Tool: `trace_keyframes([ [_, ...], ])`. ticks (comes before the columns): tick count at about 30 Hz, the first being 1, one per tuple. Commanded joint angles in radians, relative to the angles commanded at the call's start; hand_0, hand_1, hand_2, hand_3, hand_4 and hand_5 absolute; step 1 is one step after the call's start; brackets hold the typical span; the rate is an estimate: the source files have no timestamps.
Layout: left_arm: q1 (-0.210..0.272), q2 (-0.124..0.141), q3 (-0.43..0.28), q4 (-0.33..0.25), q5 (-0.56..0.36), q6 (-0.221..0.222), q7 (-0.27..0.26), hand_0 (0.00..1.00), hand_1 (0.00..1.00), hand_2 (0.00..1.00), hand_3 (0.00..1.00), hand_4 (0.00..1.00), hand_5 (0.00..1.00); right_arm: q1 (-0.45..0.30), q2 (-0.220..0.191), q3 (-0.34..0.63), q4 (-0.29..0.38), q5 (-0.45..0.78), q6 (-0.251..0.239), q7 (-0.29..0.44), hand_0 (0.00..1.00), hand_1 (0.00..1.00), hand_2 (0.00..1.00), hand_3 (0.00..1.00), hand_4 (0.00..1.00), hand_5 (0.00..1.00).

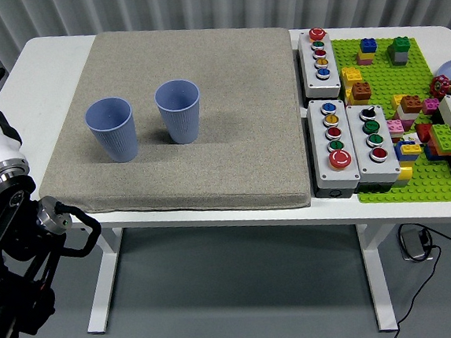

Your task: Pick cup pour cup place

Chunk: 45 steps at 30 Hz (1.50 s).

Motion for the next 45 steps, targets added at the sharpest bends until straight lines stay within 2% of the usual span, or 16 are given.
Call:
trace_keyframes([
  [4, -0.003, 0.0, 0.0, -0.001, 0.0, 0.0, 0.0, 0.708, 0.718, 0.817, 0.795, 0.657, 0.998, 0.001, 0.0, -0.004, 0.002, 0.005, -0.001, 0.0, 0.667, 0.559, 0.492, 0.537, 0.128, 0.513],
  [5, -0.003, 0.0, 0.0, -0.001, 0.001, 0.0, 0.0, 0.708, 0.718, 0.817, 0.796, 0.657, 0.998, 0.0, 0.0, -0.005, 0.002, 0.004, -0.001, 0.0, 0.667, 0.559, 0.493, 0.537, 0.105, 0.471],
  [23, 0.011, 0.001, 0.0, 0.014, -0.002, -0.002, -0.011, 0.709, 0.719, 0.818, 0.806, 0.658, 0.998, -0.007, 0.003, 0.003, 0.002, -0.002, -0.003, 0.008, 0.668, 0.559, 0.493, 0.537, 0.091, 0.454],
  [30, 0.045, 0.023, 0.016, 0.007, -0.001, -0.007, -0.005, 0.71, 0.719, 0.818, 0.804, 0.659, 0.998, -0.01, 0.004, 0.004, 0.003, -0.01, -0.004, 0.004, 0.668, 0.559, 0.493, 0.537, 0.09, 0.454],
  [45, 0.093, 0.045, 0.065, 0.038, 0.001, -0.016, 0.004, 0.711, 0.72, 0.821, 0.804, 0.659, 0.998, -0.012, 0.007, 0.009, 0.003, -0.011, -0.007, 0.006, 0.668, 0.559, 0.493, 0.538, 0.086, 0.449],
])
